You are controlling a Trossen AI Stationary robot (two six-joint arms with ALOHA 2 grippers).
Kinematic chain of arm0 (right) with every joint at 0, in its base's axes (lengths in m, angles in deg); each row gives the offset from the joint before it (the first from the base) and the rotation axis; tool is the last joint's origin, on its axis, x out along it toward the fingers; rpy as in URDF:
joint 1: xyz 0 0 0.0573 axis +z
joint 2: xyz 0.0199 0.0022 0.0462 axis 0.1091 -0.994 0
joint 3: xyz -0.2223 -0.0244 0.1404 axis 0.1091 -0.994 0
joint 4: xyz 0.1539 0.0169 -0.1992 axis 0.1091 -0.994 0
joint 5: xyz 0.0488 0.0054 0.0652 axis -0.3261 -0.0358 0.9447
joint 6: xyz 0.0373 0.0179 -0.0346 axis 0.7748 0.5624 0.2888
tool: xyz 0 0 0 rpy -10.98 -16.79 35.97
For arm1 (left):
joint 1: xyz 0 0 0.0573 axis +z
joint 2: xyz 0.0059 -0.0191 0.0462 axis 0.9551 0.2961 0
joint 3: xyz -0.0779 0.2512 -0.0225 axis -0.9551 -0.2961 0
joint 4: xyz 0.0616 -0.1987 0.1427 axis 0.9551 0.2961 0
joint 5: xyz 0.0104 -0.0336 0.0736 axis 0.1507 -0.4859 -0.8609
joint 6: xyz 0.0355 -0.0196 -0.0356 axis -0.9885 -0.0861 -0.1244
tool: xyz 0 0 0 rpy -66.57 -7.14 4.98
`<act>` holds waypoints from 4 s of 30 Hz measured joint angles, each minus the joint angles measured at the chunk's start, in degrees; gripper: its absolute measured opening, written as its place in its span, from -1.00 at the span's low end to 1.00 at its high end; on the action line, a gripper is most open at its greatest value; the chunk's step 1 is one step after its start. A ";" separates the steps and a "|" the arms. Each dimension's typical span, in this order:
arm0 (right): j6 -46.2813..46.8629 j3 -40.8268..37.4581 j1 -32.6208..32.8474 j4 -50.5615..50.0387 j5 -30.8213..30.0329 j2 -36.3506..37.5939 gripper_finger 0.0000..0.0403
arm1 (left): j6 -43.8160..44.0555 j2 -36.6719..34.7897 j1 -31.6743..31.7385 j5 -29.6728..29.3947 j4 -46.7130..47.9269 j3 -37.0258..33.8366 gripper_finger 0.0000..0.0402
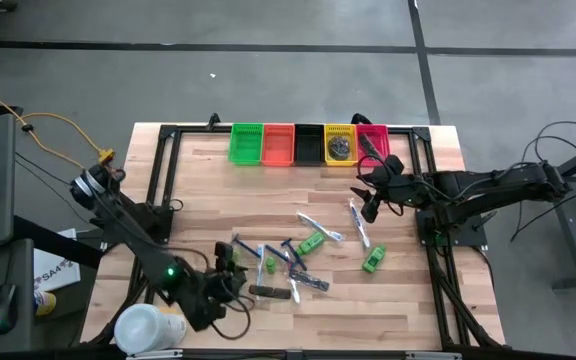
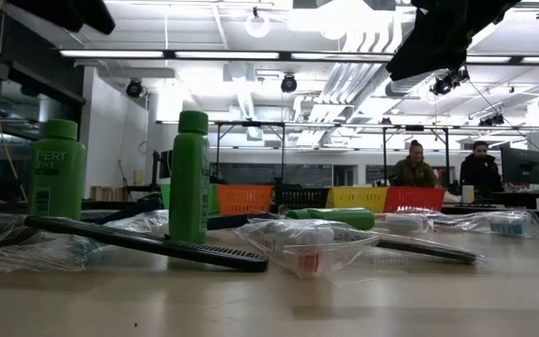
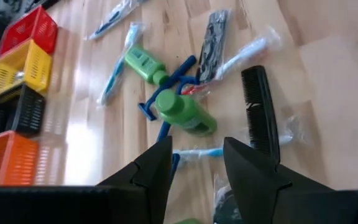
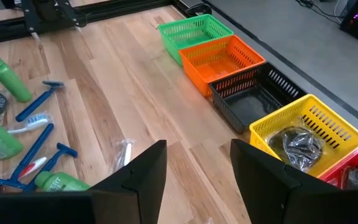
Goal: Pick & Place Travel size toiletries
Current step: Put the black comb into the red bin
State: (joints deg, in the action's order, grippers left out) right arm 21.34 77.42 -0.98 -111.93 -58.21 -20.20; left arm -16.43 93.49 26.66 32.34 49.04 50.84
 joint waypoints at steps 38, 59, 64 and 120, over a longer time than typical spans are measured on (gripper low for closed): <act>0.15 0.00 -0.02 -0.83 -0.26 -0.02 -0.15 | -2.67 26.08 -0.78 12.24 7.61 14.47 -0.29; 1.07 0.00 -0.02 -1.80 -0.26 -0.02 -0.15 | -2.55 28.78 -0.79 6.52 10.04 14.45 -0.29; 1.07 0.00 -0.02 -2.37 -0.26 -0.02 -0.15 | -3.08 29.46 -0.78 4.93 10.19 14.37 -0.29; 1.27 0.00 -0.02 -2.73 -0.24 -0.04 -0.15 | -4.83 32.52 -0.74 0.27 10.17 14.41 -0.49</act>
State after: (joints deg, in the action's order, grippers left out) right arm 22.61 77.42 -1.00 -114.66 -58.46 -20.24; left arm -21.26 126.01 25.92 32.62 59.20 65.25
